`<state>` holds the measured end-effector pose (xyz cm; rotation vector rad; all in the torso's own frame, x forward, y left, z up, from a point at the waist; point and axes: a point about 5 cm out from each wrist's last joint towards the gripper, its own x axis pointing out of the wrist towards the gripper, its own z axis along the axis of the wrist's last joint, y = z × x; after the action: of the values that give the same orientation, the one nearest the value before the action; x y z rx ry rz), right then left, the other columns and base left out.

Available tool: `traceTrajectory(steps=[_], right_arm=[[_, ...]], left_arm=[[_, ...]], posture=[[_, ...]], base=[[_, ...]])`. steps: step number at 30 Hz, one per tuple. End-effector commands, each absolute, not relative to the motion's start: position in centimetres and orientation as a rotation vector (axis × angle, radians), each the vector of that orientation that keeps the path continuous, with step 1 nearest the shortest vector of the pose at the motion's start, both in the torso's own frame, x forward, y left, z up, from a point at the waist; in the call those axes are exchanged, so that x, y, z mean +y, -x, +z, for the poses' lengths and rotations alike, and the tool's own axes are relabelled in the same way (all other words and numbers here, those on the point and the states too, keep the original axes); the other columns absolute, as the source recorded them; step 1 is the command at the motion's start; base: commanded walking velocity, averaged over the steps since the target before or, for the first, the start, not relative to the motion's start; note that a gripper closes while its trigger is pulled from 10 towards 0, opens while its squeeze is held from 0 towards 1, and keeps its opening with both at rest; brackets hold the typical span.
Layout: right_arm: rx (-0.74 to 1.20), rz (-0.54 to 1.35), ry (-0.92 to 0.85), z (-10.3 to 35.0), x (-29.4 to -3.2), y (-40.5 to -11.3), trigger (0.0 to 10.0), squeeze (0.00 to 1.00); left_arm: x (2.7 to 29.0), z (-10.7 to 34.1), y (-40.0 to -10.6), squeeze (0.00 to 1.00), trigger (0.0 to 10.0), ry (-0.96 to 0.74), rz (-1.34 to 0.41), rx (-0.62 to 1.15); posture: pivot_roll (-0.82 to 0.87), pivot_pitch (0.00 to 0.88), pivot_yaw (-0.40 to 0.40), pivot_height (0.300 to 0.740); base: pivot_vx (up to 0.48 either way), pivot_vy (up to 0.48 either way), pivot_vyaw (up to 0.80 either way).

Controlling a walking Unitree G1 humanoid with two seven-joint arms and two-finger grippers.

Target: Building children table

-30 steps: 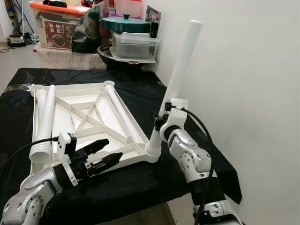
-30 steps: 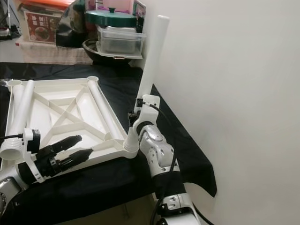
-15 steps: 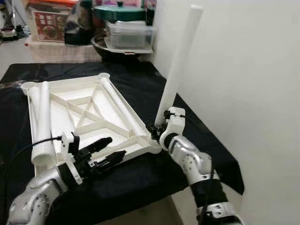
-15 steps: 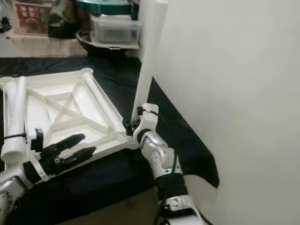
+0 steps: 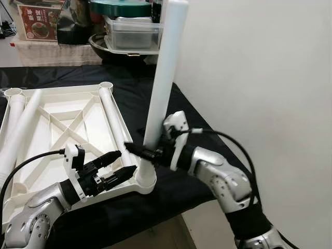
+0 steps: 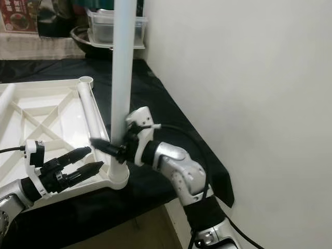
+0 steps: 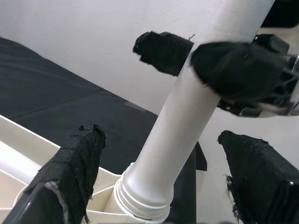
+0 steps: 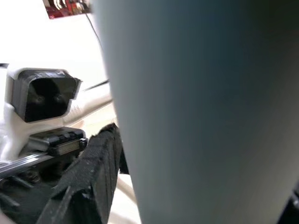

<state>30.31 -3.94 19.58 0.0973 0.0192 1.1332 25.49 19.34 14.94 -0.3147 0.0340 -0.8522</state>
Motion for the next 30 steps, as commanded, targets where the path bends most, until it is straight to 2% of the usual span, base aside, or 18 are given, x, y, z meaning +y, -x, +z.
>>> traceTrajectory(steps=[1,3,6,8,9,12,13,14,18,19,22,23,24,25,26,27,28,30], right_arm=[[0.055,1.049,-0.075,18.6,-4.1,-31.2,0.0,0.0],[0.066,0.978,-0.078,18.5,-4.5,-31.9,0.0,0.0],[0.156,0.609,-0.106,17.6,-6.8,-34.4,0.0,0.0],[0.194,0.492,-0.119,17.2,-7.6,-35.0,0.0,0.0],[0.194,0.492,-0.119,17.2,-7.6,-35.0,0.0,0.0],[0.264,0.192,-0.17,16.2,-9.6,-35.0,0.0,0.0],[0.289,0.183,-0.182,15.9,-9.0,-34.4,0.0,0.0],[0.302,0.189,-0.186,15.6,-8.2,-34.0,10.0,0.0],[0.297,0.281,-0.184,15.5,-6.4,-33.3,10.0,0.0],[0.24,0.343,-0.219,16.3,-5.7,-33.2,10.0,0.35],[0.198,0.386,-0.245,16.9,-5.4,-33.1,10.0,0.35],[0.166,0.417,-0.243,17.6,-5.2,-33.2,10.0,1.0],[0.143,0.509,-0.262,18.4,-4.9,-33.4,10.0,0.65],[0.143,0.509,-0.262,18.4,-4.9,-33.4,10.0,0.65],[0.11,0.638,-0.266,19.5,-4.6,-33.2,10.0,0.0],[0.11,0.638,-0.266,19.5,-4.6,-33.2,10.0,0.0],[0.04,0.94,-0.222,21.0,-4.3,-31.5,10.0,0.0],[0.04,0.94,-0.222,21.0,-4.3,-31.5,10.0,0.0]], left_arm=[[19.0,14.8,-25.4,0.0,10.0,0.325,-0.862,0.035],[19.0,14.8,-25.4,0.0,10.0,0.326,-0.861,0.034],[19.0,14.8,-25.4,0.0,10.0,0.329,-0.864,0.032],[19.0,14.8,-25.4,0.0,10.0,0.33,-0.865,0.032],[19.0,14.8,-25.4,0.0,10.0,0.33,-0.865,0.032],[18.9,14.9,-25.3,0.0,10.0,0.336,-0.867,0.028],[18.9,14.9,-25.3,0.0,10.0,0.337,-0.866,0.026],[18.9,14.9,-25.3,0.0,10.0,0.338,-0.866,0.025],[18.8,14.8,-25.3,0.0,10.0,0.338,-0.867,0.025],[18.7,14.8,-25.3,0.0,10.0,0.337,-0.868,0.026],[18.7,14.8,-25.3,0.0,10.0,0.336,-0.868,0.027],[18.7,14.8,-25.4,0.0,10.0,0.336,-0.868,0.027],[18.7,14.8,-25.4,0.0,10.0,0.336,-0.868,0.027],[18.7,14.8,-25.4,0.0,10.0,0.336,-0.868,0.027],[18.7,14.7,-25.4,0.0,10.0,0.336,-0.868,0.027],[18.7,14.7,-25.4,0.0,10.0,0.336,-0.868,0.027],[18.8,14.7,-25.5,0.0,10.0,0.338,-0.867,0.025],[18.8,14.7,-25.5,0.0,10.0,0.338,-0.867,0.025]], posture=[[0.15,0.0,-0.172,0.74],[0.15,0.0,-0.172,0.74],[0.14,0.0,-0.171,0.74],[0.14,0.0,-0.171,0.74],[0.14,0.0,-0.171,0.74],[0.14,0.0,-0.173,0.74],[0.13,0.0,-0.17,0.74],[0.13,0.0,-0.169,0.74],[0.14,0.0,-0.171,0.74],[0.14,0.0,-0.17,0.74],[0.14,0.0,-0.17,0.74],[0.14,0.0,-0.17,0.74],[0.14,0.0,-0.17,0.74],[0.14,0.0,-0.17,0.74],[0.14,0.0,-0.174,0.74],[0.14,0.0,-0.174,0.74],[0.14,0.0,-0.174,0.74],[0.14,0.0,-0.174,0.74]], base=[[0.0,0.0,0.0],[0.0,0.0,0.0],[0.0,0.0,0.0],[0.0,0.0,0.0],[0.0,0.0,0.0],[0.0,0.0,0.0],[0.0,0.0,0.0],[0.0,0.0,0.0],[0.0,0.0,0.0],[0.0,0.0,0.0],[0.0,0.0,0.0],[0.0,0.0,0.0],[0.0,0.0,0.0],[0.0,0.0,0.0],[0.0,0.0,0.0],[0.0,0.0,0.0],[0.0,0.0,0.0],[0.0,0.0,0.0]])
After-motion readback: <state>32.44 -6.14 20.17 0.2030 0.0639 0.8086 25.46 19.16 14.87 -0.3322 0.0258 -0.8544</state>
